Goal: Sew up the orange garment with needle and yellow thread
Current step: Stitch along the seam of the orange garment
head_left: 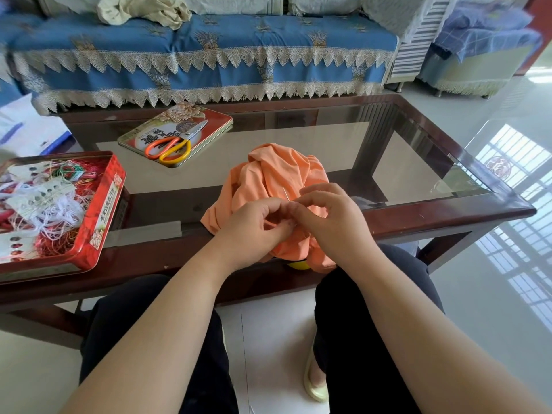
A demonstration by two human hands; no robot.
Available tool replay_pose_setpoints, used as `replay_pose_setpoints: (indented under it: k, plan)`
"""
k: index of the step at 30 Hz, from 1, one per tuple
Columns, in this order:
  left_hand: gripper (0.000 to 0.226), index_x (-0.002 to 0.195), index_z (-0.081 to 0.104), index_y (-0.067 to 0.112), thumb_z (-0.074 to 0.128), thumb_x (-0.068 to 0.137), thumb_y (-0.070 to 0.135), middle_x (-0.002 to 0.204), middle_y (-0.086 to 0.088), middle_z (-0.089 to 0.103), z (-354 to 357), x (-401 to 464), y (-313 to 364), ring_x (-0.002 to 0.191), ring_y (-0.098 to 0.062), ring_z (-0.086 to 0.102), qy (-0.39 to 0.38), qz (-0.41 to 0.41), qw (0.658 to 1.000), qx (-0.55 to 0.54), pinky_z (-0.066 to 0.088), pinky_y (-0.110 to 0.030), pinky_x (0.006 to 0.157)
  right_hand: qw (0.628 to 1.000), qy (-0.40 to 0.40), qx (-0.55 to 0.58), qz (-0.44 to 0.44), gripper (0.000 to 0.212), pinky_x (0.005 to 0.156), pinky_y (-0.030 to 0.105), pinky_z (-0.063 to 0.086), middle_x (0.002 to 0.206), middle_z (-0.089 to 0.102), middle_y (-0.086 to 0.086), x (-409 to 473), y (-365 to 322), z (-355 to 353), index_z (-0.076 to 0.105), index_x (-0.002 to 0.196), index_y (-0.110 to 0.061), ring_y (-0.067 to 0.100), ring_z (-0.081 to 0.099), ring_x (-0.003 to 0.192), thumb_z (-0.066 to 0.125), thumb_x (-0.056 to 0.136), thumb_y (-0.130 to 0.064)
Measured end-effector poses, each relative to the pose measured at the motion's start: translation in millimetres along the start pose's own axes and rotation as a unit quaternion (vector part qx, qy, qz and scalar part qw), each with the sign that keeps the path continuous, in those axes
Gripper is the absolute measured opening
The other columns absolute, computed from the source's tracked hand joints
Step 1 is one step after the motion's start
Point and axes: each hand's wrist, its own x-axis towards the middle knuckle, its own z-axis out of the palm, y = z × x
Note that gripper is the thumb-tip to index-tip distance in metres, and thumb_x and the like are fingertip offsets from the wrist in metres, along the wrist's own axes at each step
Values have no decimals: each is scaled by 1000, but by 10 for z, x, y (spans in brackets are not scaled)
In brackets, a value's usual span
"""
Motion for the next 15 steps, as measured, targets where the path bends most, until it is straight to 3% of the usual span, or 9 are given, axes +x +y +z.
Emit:
replay_pose_setpoints:
  k: [2, 5, 9, 12, 15]
  plan:
    - [8, 97, 66, 32, 59, 96, 27, 88, 23, 67, -13, 7, -3, 87, 8, 59, 10, -4, 1000, -6, 46, -5, 71, 999, 42, 28, -17, 9, 79, 12, 42, 99, 57, -18, 46, -33, -11, 72, 84, -19, -1, 54, 94, 68, 87, -26]
    - [6, 95, 67, 24, 60, 95, 24, 86, 15, 66, -46, 9, -3, 85, 5, 60, 23, -6, 999, -21, 48, -7, 70, 995, 71, 68, -13, 9, 68, 21, 46, 85, 62, -11, 124, -112, -42, 70, 85, -19, 4, 56, 74, 63, 91, -23]
    - [7, 91, 66, 29, 60, 95, 26, 79, 19, 64, -38, 9, -7, 80, 7, 59, 4, -21, 1000, 11, 47, -6, 67, 986, 104, 132, 16, 14, 61, 32, 50, 78, 68, -4, 251, -216, -150, 65, 83, -23, 6, 56, 58, 59, 94, -25]
    - [7, 92, 63, 28, 59, 95, 25, 81, 19, 60, -48, 16, -5, 77, 9, 57, 11, -22, 1000, -8, 43, -4, 63, 986, 58, 140, 66, 16, 56, 28, 48, 83, 69, 9, 297, -212, -254, 69, 86, -19, 9, 51, 57, 59, 94, -29]
    - [7, 92, 63, 28, 60, 95, 23, 84, 17, 61, -45, 15, -2, 82, 8, 57, 18, -17, 1000, -16, 45, -6, 67, 989, 0, 104, 110, 18, 49, 19, 50, 85, 69, 7, 246, -149, -288, 68, 88, -18, 5, 55, 52, 57, 95, -30]
